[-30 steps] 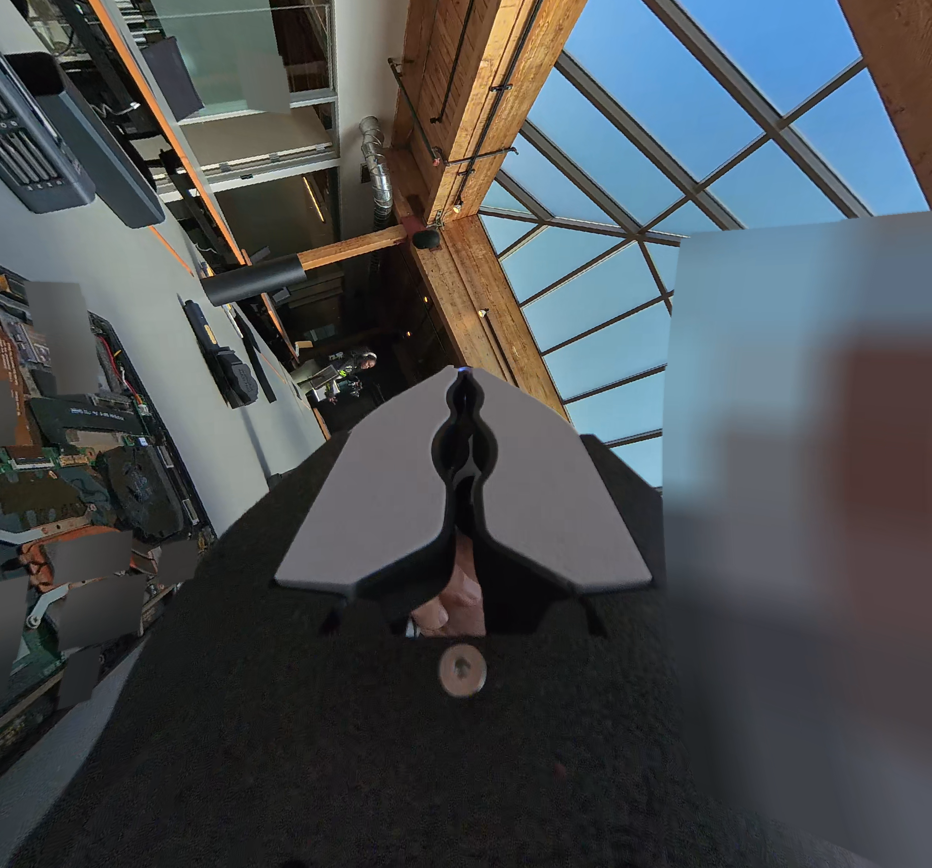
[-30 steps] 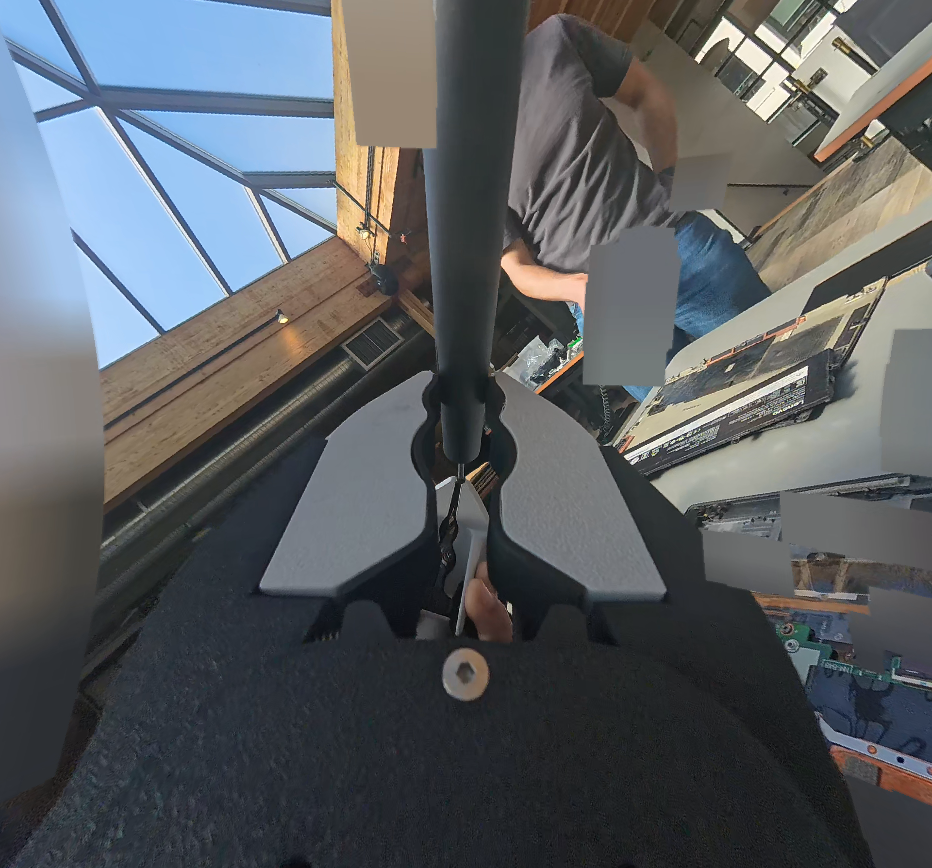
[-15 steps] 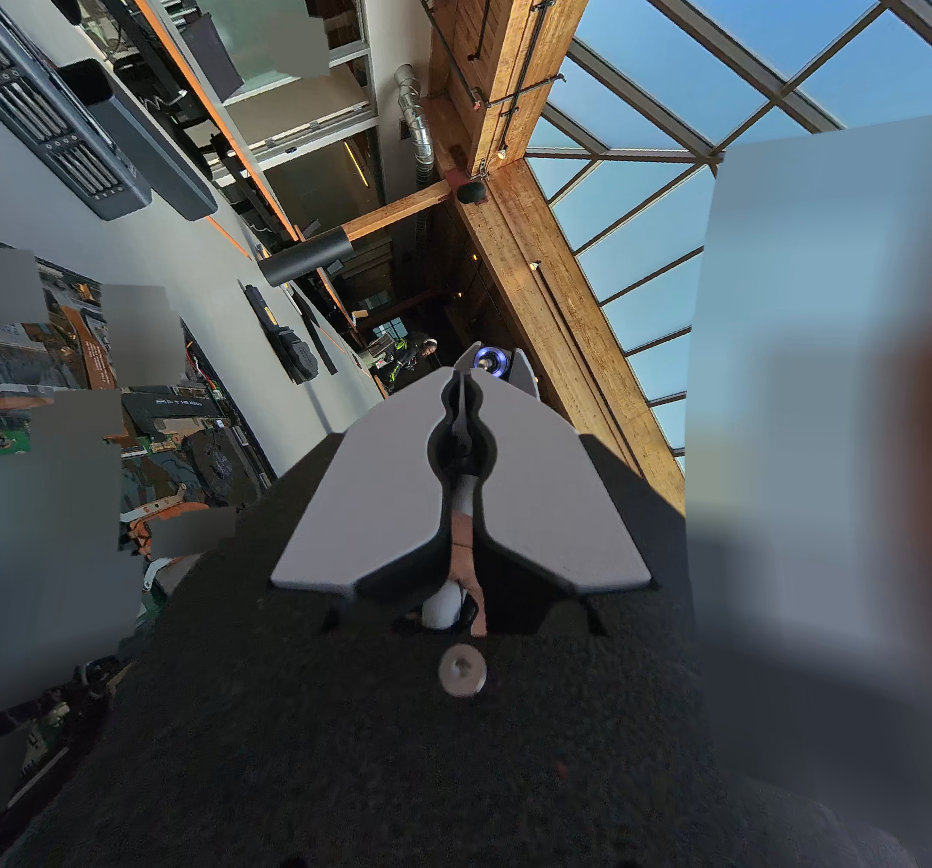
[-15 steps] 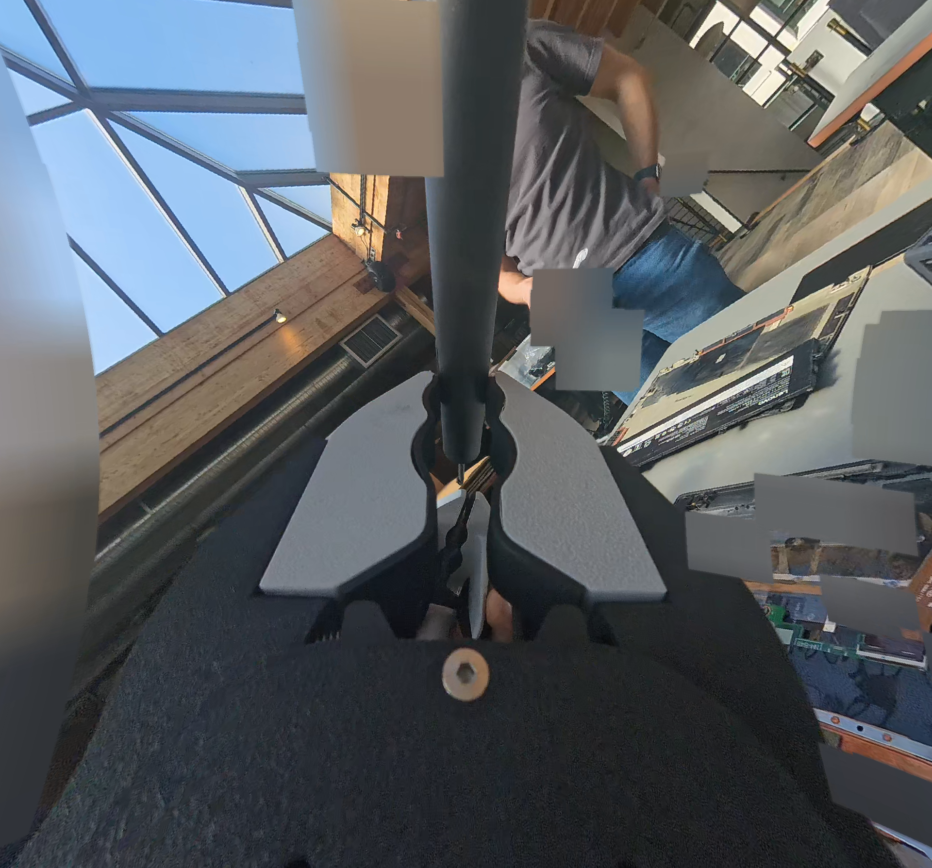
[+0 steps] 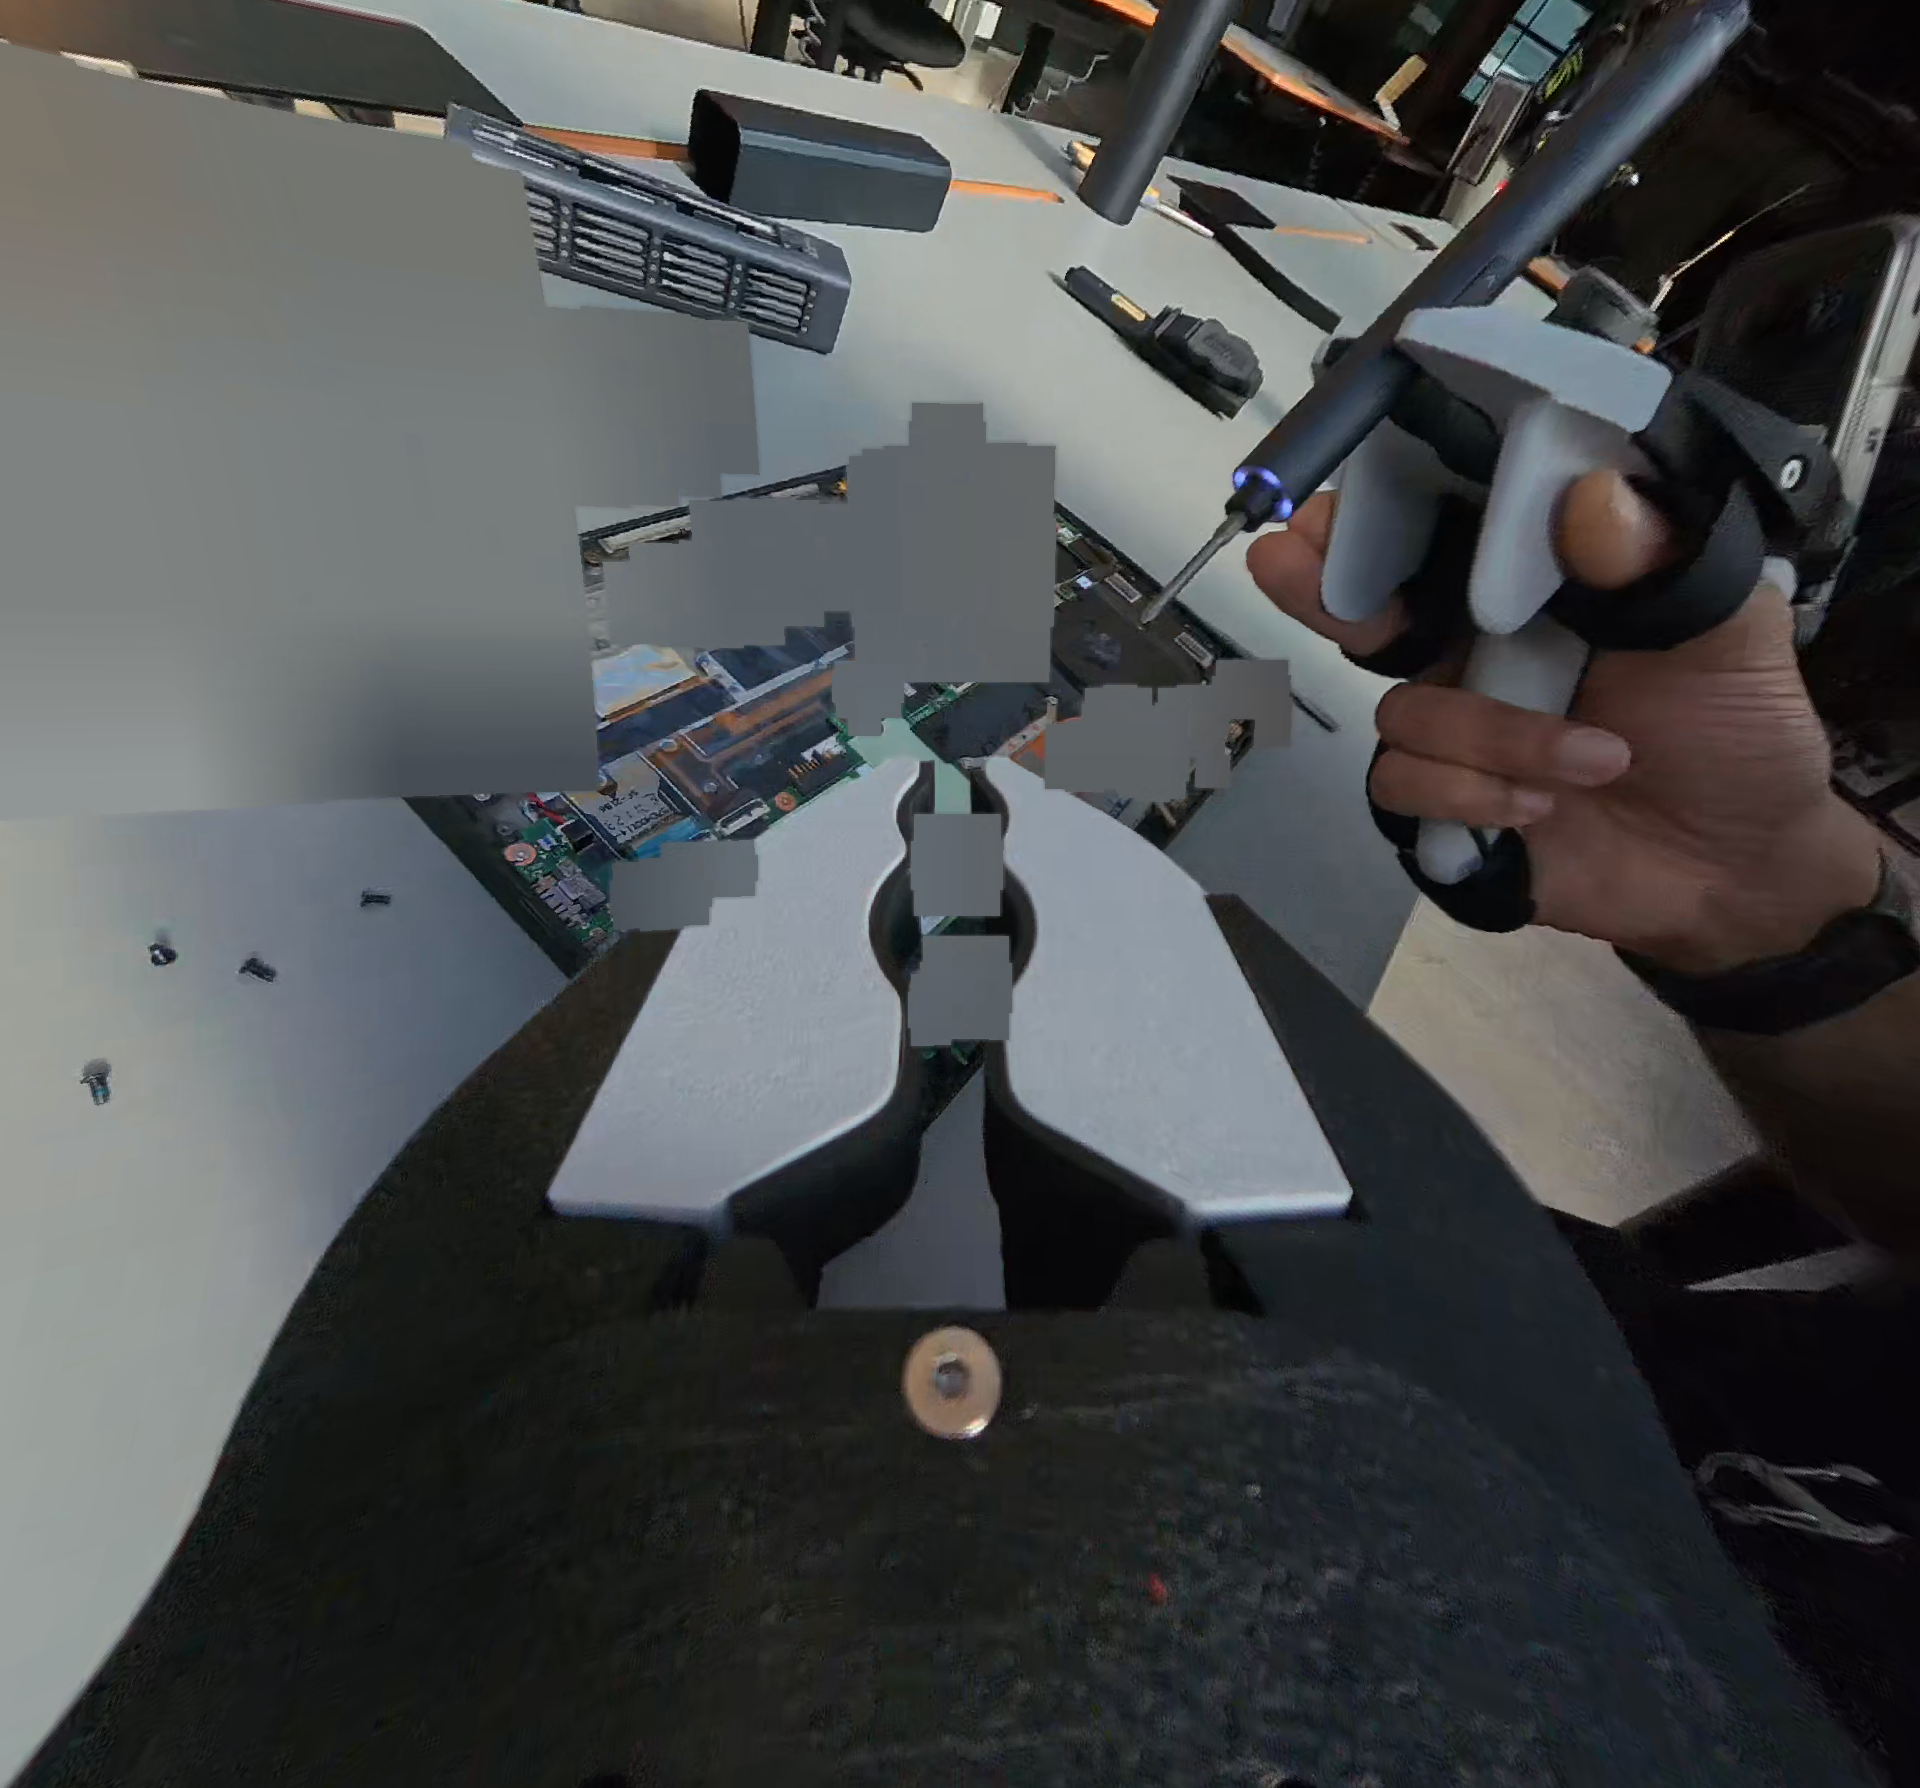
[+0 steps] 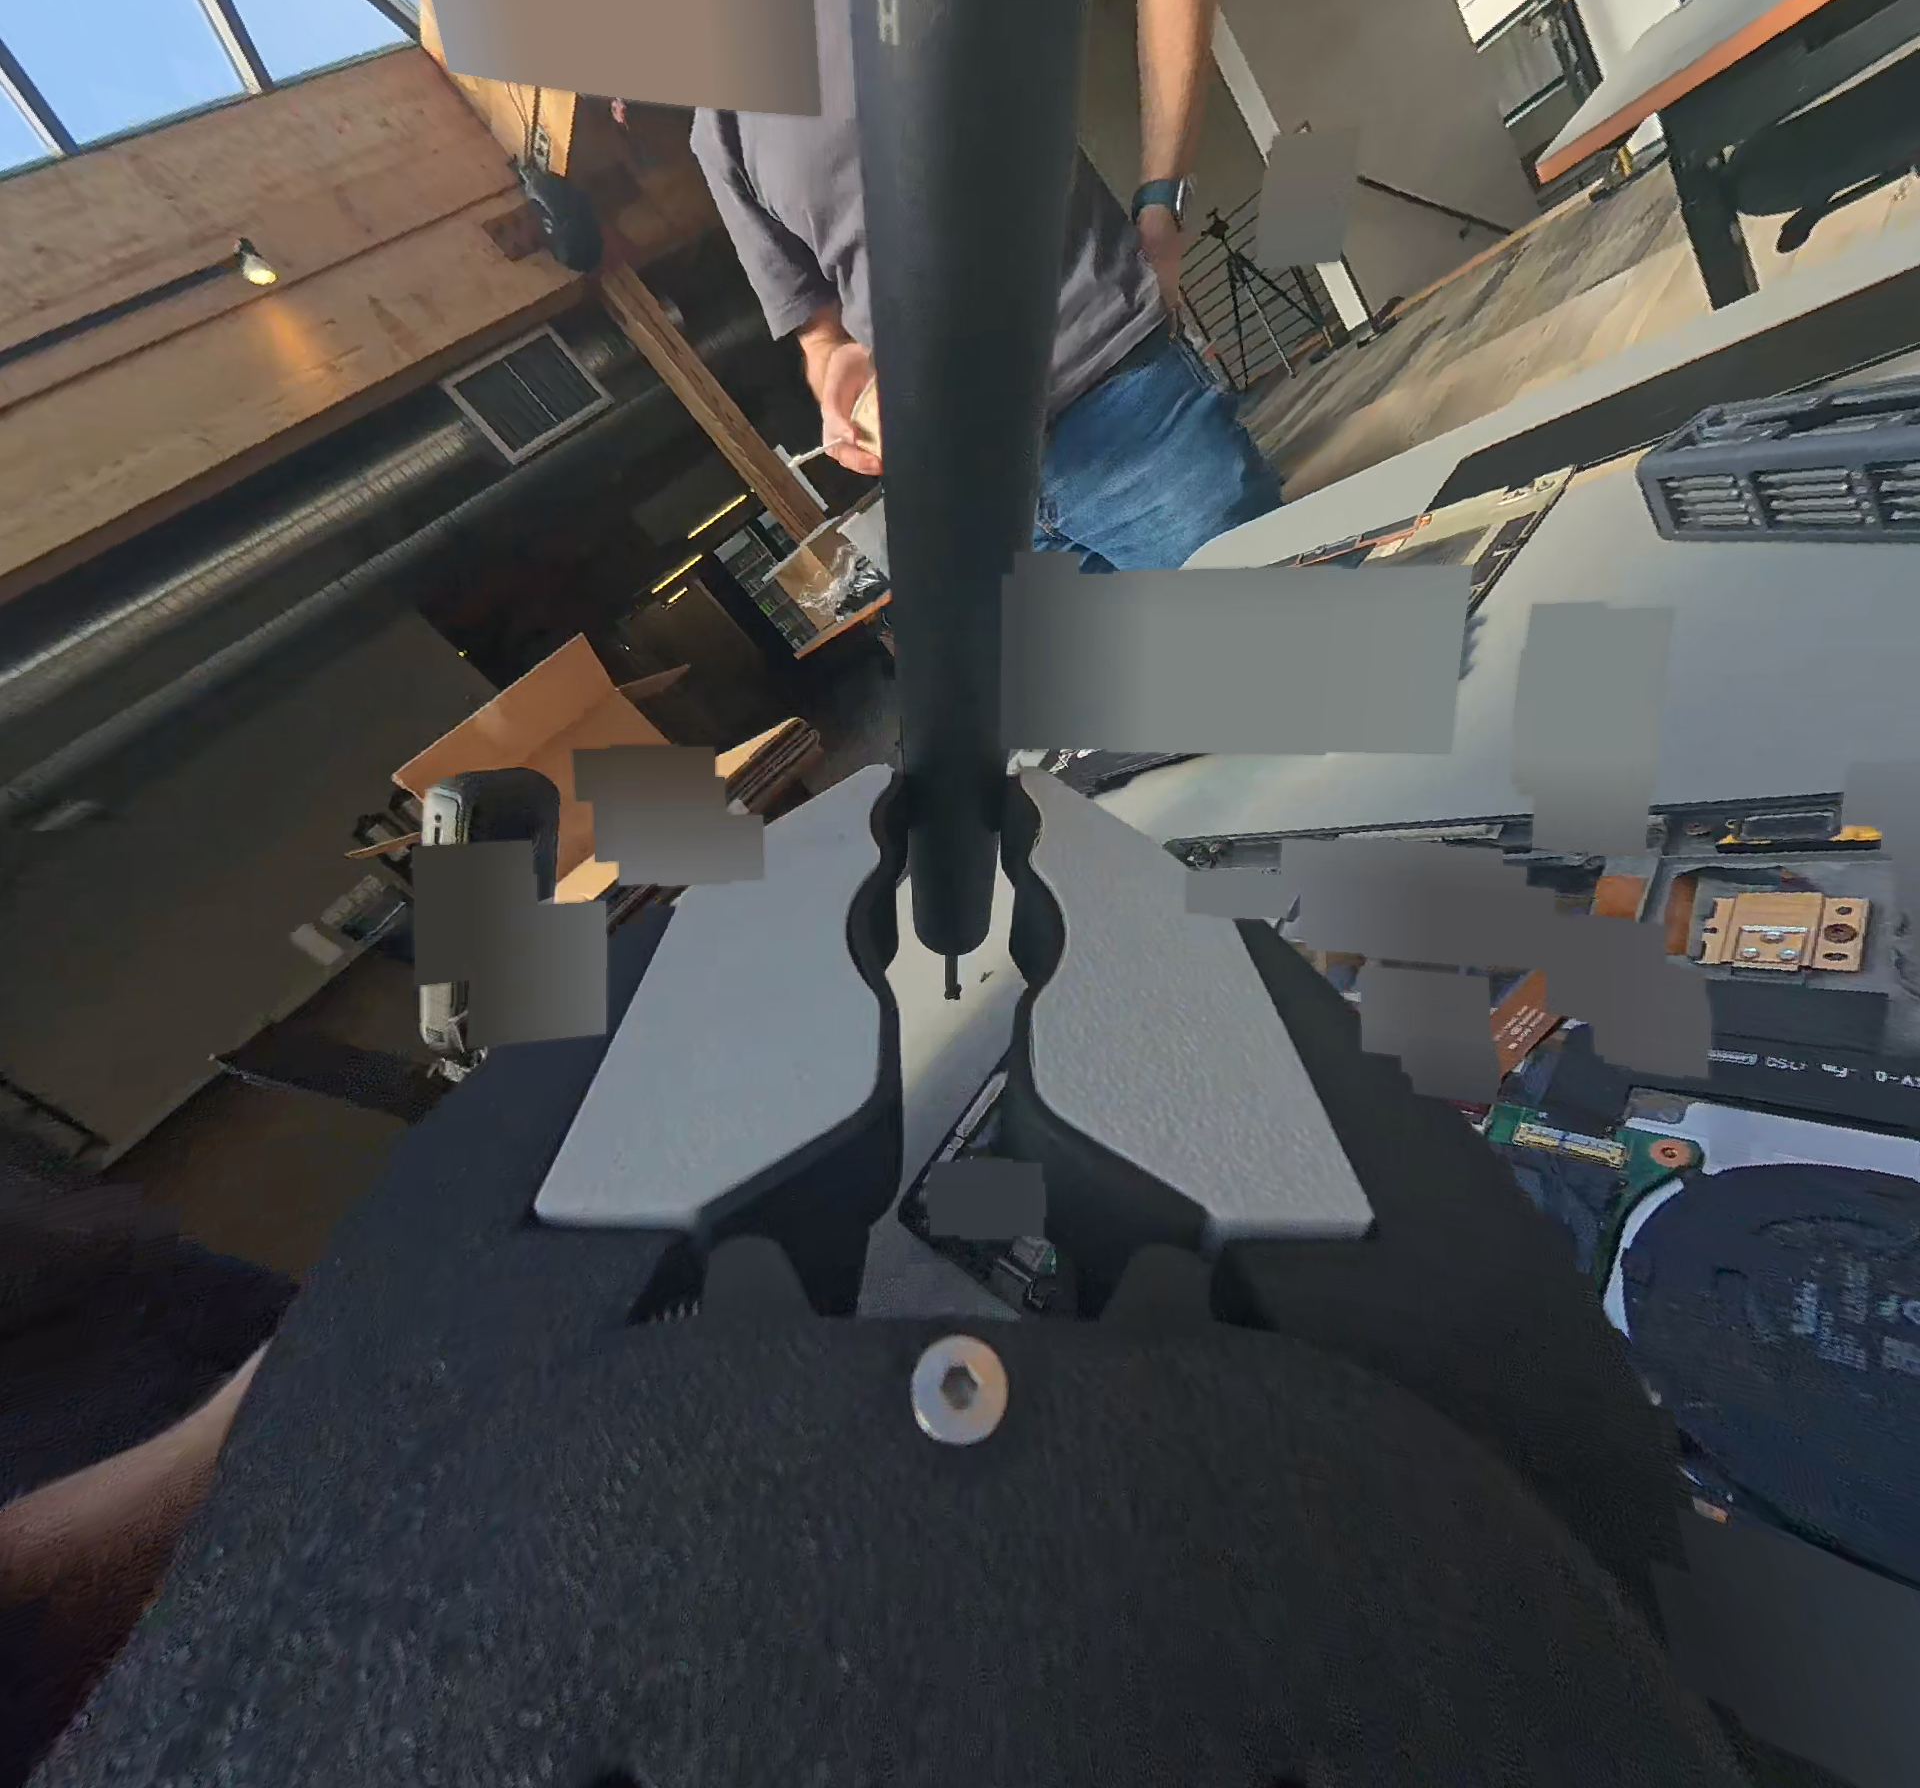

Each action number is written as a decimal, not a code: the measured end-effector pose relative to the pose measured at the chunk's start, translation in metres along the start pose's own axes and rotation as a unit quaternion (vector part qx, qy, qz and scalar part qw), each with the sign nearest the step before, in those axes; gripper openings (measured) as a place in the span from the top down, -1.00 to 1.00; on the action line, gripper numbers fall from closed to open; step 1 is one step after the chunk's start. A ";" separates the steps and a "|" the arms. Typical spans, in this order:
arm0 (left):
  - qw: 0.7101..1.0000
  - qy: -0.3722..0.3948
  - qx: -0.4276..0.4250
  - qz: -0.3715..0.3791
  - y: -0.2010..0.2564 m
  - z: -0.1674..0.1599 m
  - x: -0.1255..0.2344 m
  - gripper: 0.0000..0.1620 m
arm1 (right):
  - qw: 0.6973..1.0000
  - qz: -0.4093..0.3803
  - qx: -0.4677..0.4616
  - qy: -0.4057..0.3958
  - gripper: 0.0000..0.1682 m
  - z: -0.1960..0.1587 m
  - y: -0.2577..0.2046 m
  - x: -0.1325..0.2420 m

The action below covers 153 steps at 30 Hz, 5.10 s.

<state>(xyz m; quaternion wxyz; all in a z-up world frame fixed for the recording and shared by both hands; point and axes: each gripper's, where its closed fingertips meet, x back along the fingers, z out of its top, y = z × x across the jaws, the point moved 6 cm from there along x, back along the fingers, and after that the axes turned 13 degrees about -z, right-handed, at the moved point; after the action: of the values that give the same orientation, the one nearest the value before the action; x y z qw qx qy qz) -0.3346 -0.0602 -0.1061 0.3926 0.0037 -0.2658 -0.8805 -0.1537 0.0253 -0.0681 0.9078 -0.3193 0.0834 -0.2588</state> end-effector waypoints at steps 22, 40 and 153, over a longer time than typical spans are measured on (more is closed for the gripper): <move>0.987 -0.109 -0.094 0.071 -0.017 -0.050 0.047 0.97 | 0.961 -0.058 0.245 -0.116 0.80 -0.058 0.000 -0.022; 0.990 -0.104 -0.095 0.028 -0.016 -0.035 0.028 0.93 | 0.956 -0.057 0.260 -0.126 0.80 -0.064 0.001 -0.028; 0.955 -0.050 -0.014 -0.291 0.038 0.155 -0.021 0.79 | 0.846 0.350 0.274 -0.295 0.38 -0.058 -0.049 -0.023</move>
<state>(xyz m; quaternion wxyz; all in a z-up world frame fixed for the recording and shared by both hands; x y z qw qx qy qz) -0.3267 0.0057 0.0404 0.1056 0.0316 -0.2597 -0.9594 -0.2120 -0.0266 -0.0829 0.9703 -0.0684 -0.1568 0.1708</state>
